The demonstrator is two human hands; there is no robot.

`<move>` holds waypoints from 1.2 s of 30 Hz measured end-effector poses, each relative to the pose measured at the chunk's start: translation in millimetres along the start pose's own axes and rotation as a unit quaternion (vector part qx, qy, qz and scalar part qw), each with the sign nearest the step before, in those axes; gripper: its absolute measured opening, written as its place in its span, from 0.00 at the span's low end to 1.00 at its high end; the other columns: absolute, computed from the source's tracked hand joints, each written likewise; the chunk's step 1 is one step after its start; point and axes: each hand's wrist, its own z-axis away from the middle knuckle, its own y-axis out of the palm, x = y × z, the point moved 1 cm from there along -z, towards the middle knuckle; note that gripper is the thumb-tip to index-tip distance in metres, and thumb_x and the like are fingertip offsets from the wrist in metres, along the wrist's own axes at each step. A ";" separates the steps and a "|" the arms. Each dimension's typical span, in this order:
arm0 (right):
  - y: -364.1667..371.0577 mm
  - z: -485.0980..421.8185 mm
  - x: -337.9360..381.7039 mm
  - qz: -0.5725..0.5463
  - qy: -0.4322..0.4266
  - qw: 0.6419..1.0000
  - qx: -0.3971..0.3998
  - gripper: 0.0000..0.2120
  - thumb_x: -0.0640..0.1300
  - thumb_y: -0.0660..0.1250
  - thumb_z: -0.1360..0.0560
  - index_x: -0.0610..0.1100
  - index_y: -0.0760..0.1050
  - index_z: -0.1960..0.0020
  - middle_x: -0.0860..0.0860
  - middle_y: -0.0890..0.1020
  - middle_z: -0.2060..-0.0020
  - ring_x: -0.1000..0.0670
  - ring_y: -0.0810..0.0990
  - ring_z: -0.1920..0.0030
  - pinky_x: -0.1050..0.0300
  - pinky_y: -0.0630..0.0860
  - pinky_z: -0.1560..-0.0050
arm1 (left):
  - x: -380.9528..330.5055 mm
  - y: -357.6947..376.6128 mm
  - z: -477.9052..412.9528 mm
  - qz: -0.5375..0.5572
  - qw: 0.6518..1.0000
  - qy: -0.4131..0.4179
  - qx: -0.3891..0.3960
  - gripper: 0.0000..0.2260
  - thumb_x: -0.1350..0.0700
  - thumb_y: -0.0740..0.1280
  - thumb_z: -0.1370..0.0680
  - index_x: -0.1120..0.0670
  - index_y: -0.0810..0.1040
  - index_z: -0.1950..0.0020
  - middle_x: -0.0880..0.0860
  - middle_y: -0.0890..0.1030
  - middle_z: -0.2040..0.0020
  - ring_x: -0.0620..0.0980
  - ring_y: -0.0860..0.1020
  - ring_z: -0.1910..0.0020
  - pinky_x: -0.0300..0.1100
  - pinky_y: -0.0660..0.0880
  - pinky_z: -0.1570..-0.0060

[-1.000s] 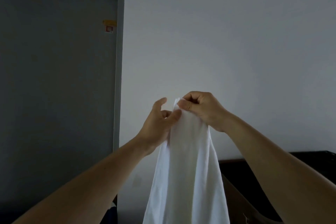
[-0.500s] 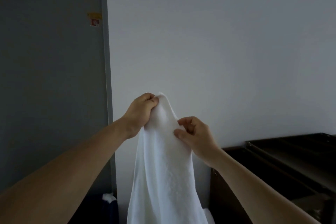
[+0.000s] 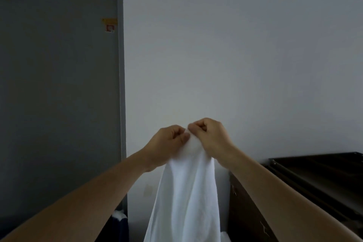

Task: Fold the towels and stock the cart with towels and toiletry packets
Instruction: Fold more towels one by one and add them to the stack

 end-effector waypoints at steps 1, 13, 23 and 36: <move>-4.0 -3.4 3.4 0.038 -0.005 0.999 0.015 0.05 0.52 0.71 0.24 0.52 0.79 0.57 0.57 0.82 0.60 0.61 0.79 0.59 0.65 0.73 0.58 | 5.3 -0.4 3.2 0.013 0.999 -0.020 0.025 0.09 0.50 0.65 0.18 0.55 0.82 0.48 0.55 0.84 0.51 0.48 0.81 0.56 0.44 0.79 0.54; -58.0 -42.3 39.5 0.117 0.085 0.975 0.171 0.12 0.46 0.70 0.21 0.38 0.81 0.44 0.44 0.84 0.46 0.47 0.82 0.44 0.49 0.77 0.37 | 32.6 -10.7 15.1 -0.056 0.985 0.083 -0.143 0.06 0.51 0.63 0.18 0.45 0.76 0.54 0.47 0.81 0.60 0.43 0.77 0.61 0.30 0.72 0.65; -47.1 -47.2 45.8 -0.049 0.068 0.981 0.177 0.06 0.34 0.65 0.20 0.41 0.80 0.52 0.46 0.85 0.56 0.54 0.84 0.59 0.63 0.81 0.57 | 33.3 -14.8 22.5 -0.067 0.983 0.111 -0.131 0.05 0.56 0.62 0.19 0.50 0.74 0.53 0.47 0.79 0.61 0.41 0.74 0.63 0.32 0.71 0.66; -42.5 -47.7 61.0 0.055 0.028 0.991 0.122 0.07 0.43 0.67 0.20 0.39 0.77 0.50 0.44 0.82 0.52 0.46 0.81 0.51 0.45 0.78 0.41 | 29.1 -14.5 24.2 -0.092 0.981 0.105 -0.132 0.04 0.51 0.60 0.17 0.49 0.72 0.50 0.47 0.79 0.60 0.45 0.77 0.63 0.42 0.75 0.63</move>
